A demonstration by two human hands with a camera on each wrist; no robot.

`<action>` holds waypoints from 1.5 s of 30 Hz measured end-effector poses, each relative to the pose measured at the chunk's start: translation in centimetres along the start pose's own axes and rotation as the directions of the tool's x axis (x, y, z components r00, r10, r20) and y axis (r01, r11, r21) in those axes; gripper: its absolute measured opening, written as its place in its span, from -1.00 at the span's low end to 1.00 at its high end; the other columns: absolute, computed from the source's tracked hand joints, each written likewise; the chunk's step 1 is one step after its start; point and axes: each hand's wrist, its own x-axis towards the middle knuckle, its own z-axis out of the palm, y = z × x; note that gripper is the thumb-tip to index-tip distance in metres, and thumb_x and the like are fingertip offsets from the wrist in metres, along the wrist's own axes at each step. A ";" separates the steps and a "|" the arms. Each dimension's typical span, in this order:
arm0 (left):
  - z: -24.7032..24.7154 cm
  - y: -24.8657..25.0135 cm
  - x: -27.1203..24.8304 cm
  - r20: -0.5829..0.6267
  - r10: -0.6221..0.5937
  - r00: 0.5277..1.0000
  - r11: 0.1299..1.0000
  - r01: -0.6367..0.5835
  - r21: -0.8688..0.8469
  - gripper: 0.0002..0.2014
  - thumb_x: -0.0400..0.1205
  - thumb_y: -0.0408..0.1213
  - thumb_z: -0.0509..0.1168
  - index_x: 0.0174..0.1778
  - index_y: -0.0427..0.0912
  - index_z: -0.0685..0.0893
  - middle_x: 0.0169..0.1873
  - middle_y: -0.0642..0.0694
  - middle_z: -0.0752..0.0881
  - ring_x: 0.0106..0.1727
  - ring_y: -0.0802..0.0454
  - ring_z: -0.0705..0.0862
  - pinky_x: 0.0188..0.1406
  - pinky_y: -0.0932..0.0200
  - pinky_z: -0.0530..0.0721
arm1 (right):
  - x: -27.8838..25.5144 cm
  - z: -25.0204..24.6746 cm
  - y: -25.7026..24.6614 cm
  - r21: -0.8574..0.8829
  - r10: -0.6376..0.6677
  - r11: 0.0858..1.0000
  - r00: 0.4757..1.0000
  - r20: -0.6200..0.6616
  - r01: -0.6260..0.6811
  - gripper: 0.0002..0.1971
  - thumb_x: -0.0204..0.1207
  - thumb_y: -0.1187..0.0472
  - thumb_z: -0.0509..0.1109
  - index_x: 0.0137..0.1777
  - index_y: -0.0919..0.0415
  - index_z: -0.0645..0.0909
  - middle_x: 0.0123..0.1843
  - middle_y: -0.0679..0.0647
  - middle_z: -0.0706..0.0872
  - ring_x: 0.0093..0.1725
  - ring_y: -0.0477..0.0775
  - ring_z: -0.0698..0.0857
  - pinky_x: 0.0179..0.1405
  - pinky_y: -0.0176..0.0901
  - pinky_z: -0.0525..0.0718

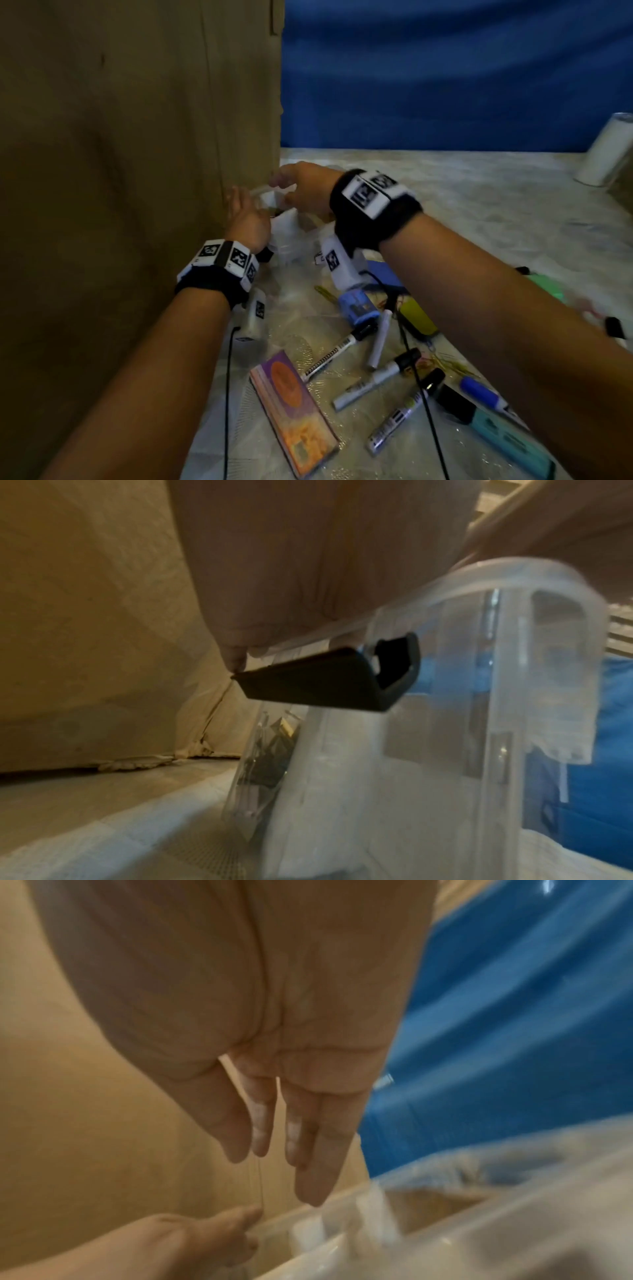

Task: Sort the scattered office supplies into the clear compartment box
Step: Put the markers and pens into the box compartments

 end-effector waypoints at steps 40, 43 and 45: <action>6.1 10.8 -21.1 0.648 0.113 0.754 0.711 -0.516 0.477 -0.73 0.66 -0.01 0.13 0.12 -0.09 0.53 0.04 -0.11 0.64 0.00 -0.10 0.65 -0.21 0.12 0.46 | -27.7 2.7 15.8 0.272 0.096 0.958 0.995 0.005 -0.093 -0.85 0.59 0.19 0.27 0.03 -0.12 0.55 -0.08 -0.05 0.76 -0.27 -0.11 0.74 -0.11 -0.08 0.71; 5.8 11.4 -21.1 0.600 0.125 0.790 0.778 -0.454 0.435 -0.78 0.61 -0.03 0.23 0.06 -0.07 0.50 -0.01 -0.04 0.61 -0.10 -0.02 0.60 -0.23 0.16 0.44 | -27.9 2.4 17.4 0.334 0.153 0.934 0.987 -0.052 -0.127 -0.86 0.58 0.14 0.28 0.05 -0.13 0.58 -0.05 -0.10 0.72 -0.27 -0.10 0.71 -0.18 -0.14 0.62; 5.3 12.0 -20.8 0.520 0.148 0.841 0.829 -0.392 0.398 -0.78 0.59 -0.04 0.26 0.03 -0.05 0.43 -0.07 0.02 0.53 -0.13 -0.01 0.55 -0.23 0.16 0.41 | -28.2 2.6 18.0 0.375 0.178 0.918 0.978 -0.107 -0.126 -0.92 0.57 0.13 0.34 0.00 -0.09 0.60 -0.10 -0.12 0.69 -0.35 -0.08 0.64 -0.28 -0.21 0.56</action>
